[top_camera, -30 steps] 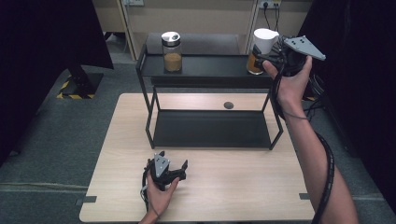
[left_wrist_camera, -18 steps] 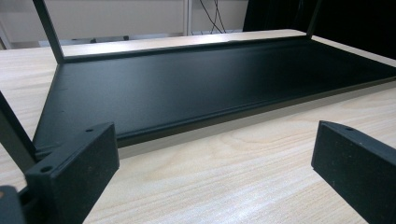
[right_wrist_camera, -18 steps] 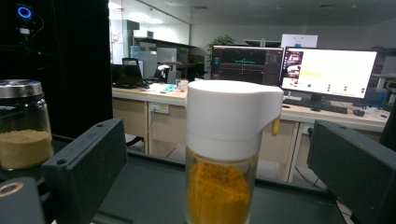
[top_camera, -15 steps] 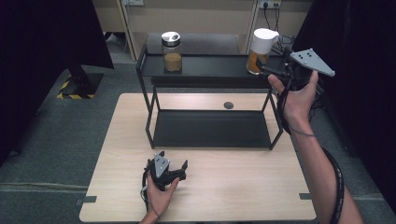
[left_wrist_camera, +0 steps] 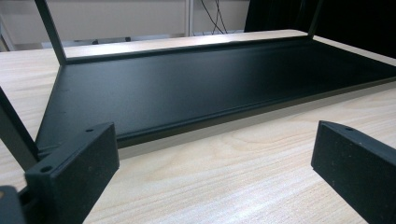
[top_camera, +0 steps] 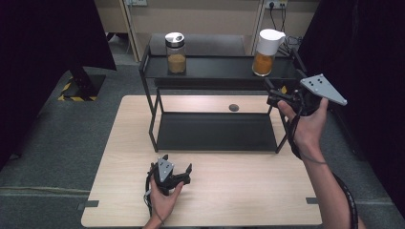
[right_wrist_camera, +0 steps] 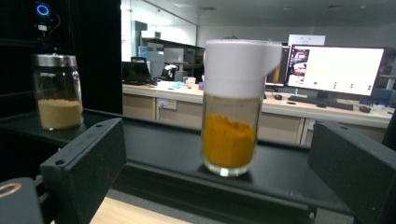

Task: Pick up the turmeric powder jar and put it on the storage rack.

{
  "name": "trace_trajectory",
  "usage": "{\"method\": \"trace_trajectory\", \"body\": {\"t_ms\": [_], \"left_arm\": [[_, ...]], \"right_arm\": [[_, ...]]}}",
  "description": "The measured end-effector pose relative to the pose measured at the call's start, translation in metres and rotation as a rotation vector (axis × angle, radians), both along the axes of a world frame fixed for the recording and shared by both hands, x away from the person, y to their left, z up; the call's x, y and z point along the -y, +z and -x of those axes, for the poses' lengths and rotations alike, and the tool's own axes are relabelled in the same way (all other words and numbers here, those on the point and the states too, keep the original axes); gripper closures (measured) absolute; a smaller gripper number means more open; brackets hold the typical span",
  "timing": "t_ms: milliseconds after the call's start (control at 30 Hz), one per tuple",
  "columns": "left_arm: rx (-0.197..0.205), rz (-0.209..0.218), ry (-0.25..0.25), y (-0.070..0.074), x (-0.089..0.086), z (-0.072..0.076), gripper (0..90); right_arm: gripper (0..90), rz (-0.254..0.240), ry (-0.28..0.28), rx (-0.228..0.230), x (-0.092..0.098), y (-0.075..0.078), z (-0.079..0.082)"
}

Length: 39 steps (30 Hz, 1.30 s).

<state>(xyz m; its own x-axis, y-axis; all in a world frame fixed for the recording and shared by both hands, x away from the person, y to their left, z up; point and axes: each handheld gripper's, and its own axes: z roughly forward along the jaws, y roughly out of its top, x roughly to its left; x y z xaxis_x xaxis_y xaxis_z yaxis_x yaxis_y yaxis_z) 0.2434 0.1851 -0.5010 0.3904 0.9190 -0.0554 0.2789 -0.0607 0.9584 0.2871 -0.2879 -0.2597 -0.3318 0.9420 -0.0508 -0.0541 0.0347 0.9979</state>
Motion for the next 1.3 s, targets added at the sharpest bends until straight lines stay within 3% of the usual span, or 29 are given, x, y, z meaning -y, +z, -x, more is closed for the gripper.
{"method": "trace_trajectory", "body": {"t_ms": [667, 1300], "left_arm": [[0.005, 0.002, 0.003, -0.001, 0.000, 0.001, 0.0], [0.007, 0.000, 0.002, -0.001, 0.000, 0.002, 0.0]], "right_arm": [[3.7, 0.025, -0.002, 0.010, 0.006, -0.053, 0.030], [3.3, 0.010, -0.007, -0.057, 0.007, -0.129, 0.047]]}}
